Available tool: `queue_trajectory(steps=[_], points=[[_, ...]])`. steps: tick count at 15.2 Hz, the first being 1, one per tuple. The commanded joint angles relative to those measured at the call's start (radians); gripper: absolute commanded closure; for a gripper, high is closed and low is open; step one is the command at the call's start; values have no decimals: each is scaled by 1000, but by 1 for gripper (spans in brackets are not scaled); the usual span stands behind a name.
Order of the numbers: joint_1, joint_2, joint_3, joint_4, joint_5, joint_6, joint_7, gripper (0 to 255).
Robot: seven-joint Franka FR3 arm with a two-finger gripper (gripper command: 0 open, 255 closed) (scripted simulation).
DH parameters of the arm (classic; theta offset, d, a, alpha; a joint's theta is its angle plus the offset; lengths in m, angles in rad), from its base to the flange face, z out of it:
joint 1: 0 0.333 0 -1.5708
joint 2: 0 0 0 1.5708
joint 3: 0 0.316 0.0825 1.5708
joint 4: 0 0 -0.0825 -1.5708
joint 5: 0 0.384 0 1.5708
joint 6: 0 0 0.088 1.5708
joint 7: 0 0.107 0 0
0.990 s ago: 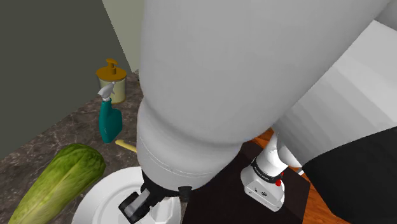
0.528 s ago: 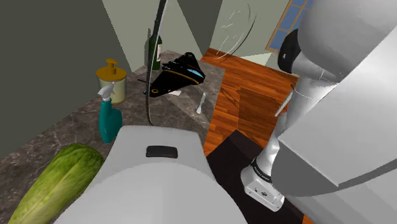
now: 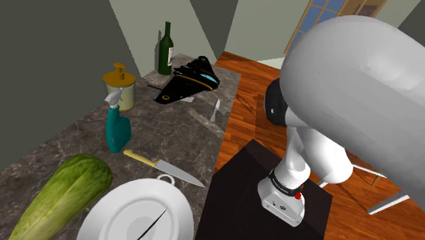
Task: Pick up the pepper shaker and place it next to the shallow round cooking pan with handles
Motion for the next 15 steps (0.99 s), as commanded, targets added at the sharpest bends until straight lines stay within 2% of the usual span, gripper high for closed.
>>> queue_trajectory(steps=[1, 8, 15], points=[[30, 23, -11, 14, -14, 4, 15, 255], [-26, 17, -1, -114, -8, 101, 46, 255], [-61, 24, -2, -212, -16, 187, 74, 255]])
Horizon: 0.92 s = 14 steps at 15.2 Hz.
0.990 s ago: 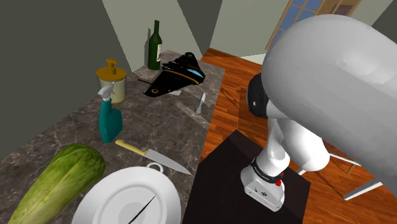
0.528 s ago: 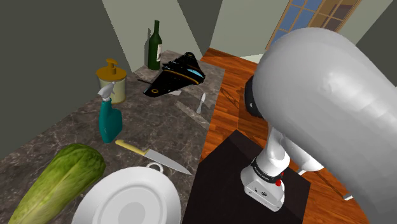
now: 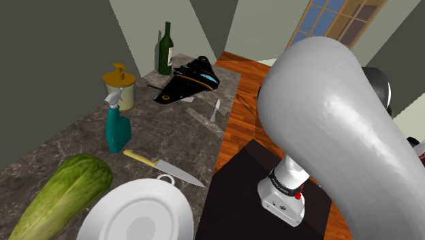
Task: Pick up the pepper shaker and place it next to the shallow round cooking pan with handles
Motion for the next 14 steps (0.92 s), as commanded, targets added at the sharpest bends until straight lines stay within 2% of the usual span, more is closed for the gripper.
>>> queue_trajectory(steps=[1, 14], points=[[-9, 2, 0, -29, -3, 26, 10, 255], [-34, 45, -25, -154, -43, 162, 59, 255]])
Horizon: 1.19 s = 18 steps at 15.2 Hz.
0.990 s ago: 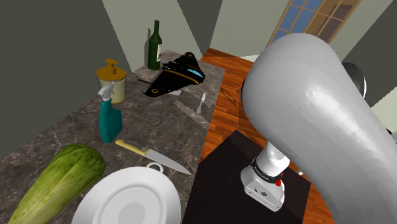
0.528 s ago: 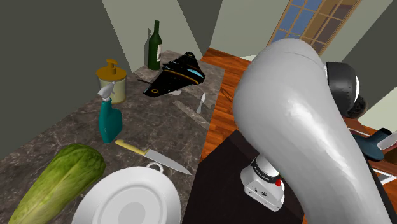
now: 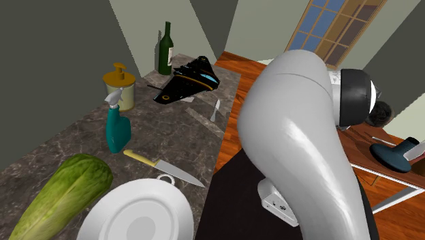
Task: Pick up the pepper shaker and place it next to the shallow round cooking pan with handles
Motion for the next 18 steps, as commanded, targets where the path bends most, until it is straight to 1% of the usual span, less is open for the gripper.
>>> queue_trajectory(steps=[1, 3, 10, 11, 16, 18], points=[[-2, 9, -6, -15, -8, 20, 7, 255], [-2, 15, -10, -24, -14, 32, 12, 255], [-2, 15, -10, -24, -14, 32, 12, 255], [-2, 15, -10, -24, -14, 32, 12, 0], [-2, 15, -10, -24, -14, 32, 12, 0], [13, -1, 1, 24, 4, -20, -2, 0]])
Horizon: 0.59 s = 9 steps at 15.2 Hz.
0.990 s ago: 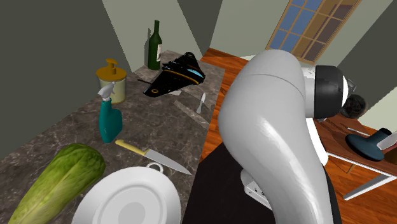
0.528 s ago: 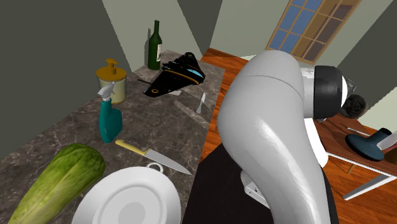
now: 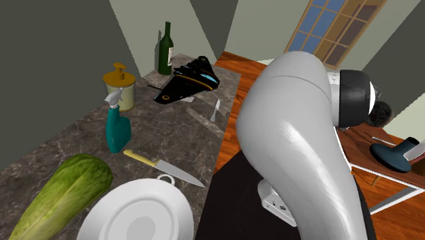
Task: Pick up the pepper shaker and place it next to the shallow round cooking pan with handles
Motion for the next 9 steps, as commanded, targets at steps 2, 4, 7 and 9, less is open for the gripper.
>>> queue_trajectory(steps=[2, 4, 7, 9], points=[[26, -17, 12, 70, 20, -72, -17, 0], [25, -17, 12, 69, 20, -72, -17, 0], [26, -17, 12, 70, 20, -72, -17, 0], [26, -17, 12, 70, 20, -72, -17, 0]])
